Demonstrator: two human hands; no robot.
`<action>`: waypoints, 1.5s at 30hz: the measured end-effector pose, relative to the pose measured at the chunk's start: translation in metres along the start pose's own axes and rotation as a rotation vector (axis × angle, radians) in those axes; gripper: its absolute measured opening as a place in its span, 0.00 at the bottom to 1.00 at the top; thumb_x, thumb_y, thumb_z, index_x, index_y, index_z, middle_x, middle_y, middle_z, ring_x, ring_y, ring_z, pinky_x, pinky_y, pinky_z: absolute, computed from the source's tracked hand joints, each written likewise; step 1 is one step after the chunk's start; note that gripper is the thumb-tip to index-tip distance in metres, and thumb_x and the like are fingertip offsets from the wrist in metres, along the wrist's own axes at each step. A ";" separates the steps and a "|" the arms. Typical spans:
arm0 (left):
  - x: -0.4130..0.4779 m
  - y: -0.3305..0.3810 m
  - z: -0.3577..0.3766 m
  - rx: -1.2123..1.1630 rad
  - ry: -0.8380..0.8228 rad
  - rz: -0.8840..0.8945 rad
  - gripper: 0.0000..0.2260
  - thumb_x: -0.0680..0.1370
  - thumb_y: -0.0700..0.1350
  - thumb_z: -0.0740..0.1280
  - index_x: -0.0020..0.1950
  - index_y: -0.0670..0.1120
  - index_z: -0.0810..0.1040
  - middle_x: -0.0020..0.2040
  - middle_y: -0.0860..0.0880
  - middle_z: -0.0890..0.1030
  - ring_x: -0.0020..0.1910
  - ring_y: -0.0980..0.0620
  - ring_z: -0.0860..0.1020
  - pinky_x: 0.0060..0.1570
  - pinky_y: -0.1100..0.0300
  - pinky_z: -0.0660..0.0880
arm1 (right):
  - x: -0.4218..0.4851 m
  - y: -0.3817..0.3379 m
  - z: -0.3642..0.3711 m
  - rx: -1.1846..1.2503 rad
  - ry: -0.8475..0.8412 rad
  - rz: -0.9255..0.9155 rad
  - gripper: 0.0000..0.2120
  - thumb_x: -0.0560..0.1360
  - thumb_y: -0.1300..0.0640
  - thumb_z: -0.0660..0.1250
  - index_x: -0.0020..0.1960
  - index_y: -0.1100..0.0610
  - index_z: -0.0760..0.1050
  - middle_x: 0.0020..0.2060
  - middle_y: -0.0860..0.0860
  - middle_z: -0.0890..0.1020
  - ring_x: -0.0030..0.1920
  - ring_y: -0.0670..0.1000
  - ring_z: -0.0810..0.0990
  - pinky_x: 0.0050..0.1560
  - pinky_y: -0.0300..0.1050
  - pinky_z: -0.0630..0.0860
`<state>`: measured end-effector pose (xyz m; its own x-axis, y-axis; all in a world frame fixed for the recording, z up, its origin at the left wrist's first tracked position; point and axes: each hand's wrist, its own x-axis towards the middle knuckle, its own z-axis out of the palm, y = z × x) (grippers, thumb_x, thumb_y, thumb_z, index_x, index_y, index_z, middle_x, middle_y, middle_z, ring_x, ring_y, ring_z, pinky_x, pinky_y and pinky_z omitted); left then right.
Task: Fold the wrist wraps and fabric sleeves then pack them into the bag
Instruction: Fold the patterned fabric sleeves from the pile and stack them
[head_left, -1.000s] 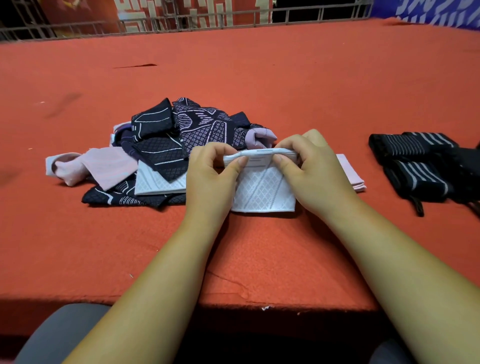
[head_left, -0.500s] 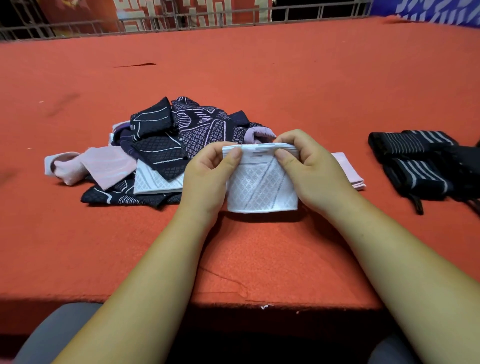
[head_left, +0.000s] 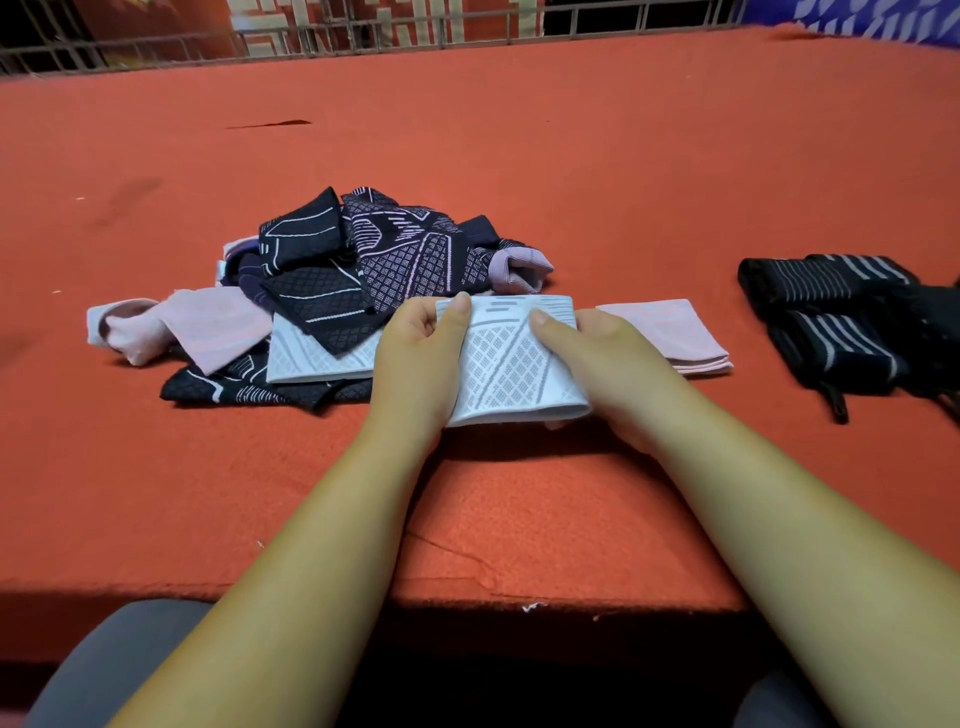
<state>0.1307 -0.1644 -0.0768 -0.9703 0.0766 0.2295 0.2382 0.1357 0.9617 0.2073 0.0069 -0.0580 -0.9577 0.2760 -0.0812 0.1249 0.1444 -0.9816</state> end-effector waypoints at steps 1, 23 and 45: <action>0.001 -0.001 0.000 0.012 0.007 -0.026 0.14 0.83 0.57 0.69 0.46 0.48 0.81 0.41 0.53 0.82 0.39 0.55 0.76 0.47 0.52 0.75 | 0.001 0.000 0.000 -0.067 0.021 -0.037 0.18 0.83 0.42 0.69 0.58 0.57 0.83 0.47 0.52 0.90 0.46 0.57 0.90 0.46 0.63 0.87; -0.004 -0.002 0.003 0.139 -0.021 -0.002 0.02 0.86 0.50 0.66 0.53 0.54 0.77 0.51 0.57 0.83 0.51 0.57 0.81 0.51 0.58 0.75 | -0.004 0.001 -0.007 -0.197 -0.057 -0.214 0.40 0.75 0.58 0.81 0.75 0.41 0.59 0.60 0.29 0.74 0.50 0.19 0.74 0.48 0.19 0.70; -0.002 -0.001 0.002 -0.115 -0.013 -0.003 0.05 0.83 0.49 0.71 0.51 0.48 0.82 0.44 0.53 0.82 0.42 0.57 0.77 0.46 0.59 0.76 | 0.010 0.007 -0.007 0.175 0.245 -0.046 0.10 0.69 0.42 0.74 0.42 0.47 0.83 0.55 0.62 0.87 0.60 0.68 0.84 0.62 0.75 0.79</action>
<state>0.1328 -0.1630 -0.0781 -0.9701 0.0895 0.2256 0.2284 0.0217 0.9733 0.2003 0.0168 -0.0643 -0.8678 0.4968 -0.0124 0.0155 0.0022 -0.9999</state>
